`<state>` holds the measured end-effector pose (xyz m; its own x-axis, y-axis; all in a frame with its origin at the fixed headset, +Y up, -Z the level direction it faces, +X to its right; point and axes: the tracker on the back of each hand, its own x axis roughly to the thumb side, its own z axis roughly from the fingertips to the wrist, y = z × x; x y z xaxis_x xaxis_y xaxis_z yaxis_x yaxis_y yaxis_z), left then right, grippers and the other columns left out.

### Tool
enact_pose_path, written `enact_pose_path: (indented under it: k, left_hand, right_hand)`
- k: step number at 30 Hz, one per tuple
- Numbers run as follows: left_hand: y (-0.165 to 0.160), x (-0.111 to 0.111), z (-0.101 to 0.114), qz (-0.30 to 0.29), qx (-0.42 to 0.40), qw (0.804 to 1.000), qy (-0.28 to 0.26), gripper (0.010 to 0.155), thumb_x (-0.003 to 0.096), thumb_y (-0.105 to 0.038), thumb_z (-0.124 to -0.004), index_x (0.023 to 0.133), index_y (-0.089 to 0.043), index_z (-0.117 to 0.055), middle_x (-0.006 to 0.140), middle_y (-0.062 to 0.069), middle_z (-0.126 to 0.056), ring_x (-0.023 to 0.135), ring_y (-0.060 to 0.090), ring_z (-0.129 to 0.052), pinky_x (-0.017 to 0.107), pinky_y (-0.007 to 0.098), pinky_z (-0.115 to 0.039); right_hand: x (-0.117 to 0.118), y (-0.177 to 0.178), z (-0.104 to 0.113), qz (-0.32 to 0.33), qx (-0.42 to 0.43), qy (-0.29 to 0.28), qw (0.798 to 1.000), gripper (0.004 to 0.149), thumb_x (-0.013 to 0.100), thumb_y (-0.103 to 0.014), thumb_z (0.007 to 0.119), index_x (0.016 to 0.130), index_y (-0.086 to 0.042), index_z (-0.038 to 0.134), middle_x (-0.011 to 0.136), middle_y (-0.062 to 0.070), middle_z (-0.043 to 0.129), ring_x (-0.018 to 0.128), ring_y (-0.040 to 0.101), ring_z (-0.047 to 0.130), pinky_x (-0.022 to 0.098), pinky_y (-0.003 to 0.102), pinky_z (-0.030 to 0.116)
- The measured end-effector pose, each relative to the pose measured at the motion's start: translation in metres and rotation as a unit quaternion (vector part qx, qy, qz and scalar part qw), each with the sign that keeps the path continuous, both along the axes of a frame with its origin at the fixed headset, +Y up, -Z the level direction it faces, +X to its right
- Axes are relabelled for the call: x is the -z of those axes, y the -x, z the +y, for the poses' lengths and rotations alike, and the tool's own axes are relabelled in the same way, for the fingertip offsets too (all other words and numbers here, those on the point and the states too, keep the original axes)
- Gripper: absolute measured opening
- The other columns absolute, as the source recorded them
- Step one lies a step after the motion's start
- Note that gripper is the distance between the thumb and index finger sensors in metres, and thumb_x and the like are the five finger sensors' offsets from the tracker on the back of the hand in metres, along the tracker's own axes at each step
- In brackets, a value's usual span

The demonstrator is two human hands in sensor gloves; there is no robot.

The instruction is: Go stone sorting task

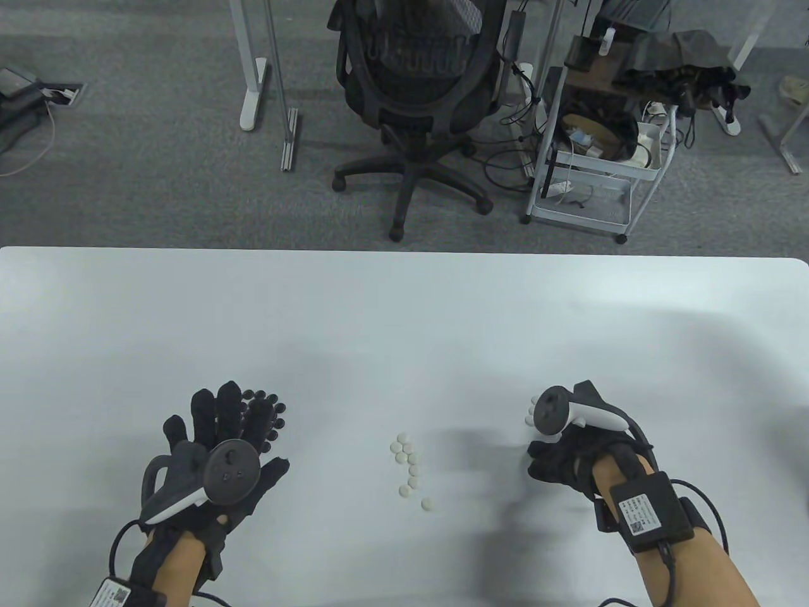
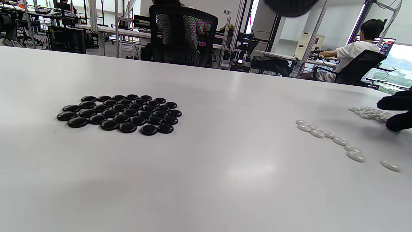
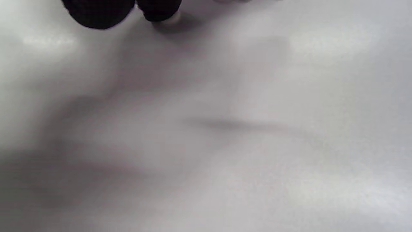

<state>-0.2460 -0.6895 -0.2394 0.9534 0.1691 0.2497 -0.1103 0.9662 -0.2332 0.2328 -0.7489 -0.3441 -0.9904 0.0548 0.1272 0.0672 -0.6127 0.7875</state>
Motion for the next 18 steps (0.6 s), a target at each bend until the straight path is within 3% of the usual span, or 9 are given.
enact_pose_path:
  k: [13, 18]
  left_hand:
    - [-0.001, 0.000, 0.001, -0.003, -0.003, 1.000, 0.003, 0.076, 0.0636, -0.051, -0.049, 0.119, -0.012, -0.014, 0.113, 0.036, 0.013, 0.092, 0.062, 0.014, 0.055, 0.085, -0.001]
    - [0.000, 0.000, 0.001, -0.003, -0.005, 1.000, 0.001, 0.076, 0.0636, -0.051, -0.049, 0.119, -0.012, -0.014, 0.113, 0.036, 0.013, 0.092, 0.062, 0.014, 0.055, 0.085, -0.001]
  right_hand:
    - [0.017, -0.002, -0.001, -0.034, 0.010, -0.016, 0.999, 0.064, 0.055, -0.052, 0.055, 0.112, -0.028, 0.037, 0.104, 0.023, -0.013, 0.086, 0.055, -0.016, 0.055, 0.082, 0.004]
    - [0.016, 0.015, 0.030, -0.016, 0.078, -0.048, 0.996, 0.062, 0.056, -0.051, 0.056, 0.112, -0.026, 0.047, 0.106, 0.023, -0.010, 0.086, 0.055, -0.015, 0.054, 0.082, 0.004]
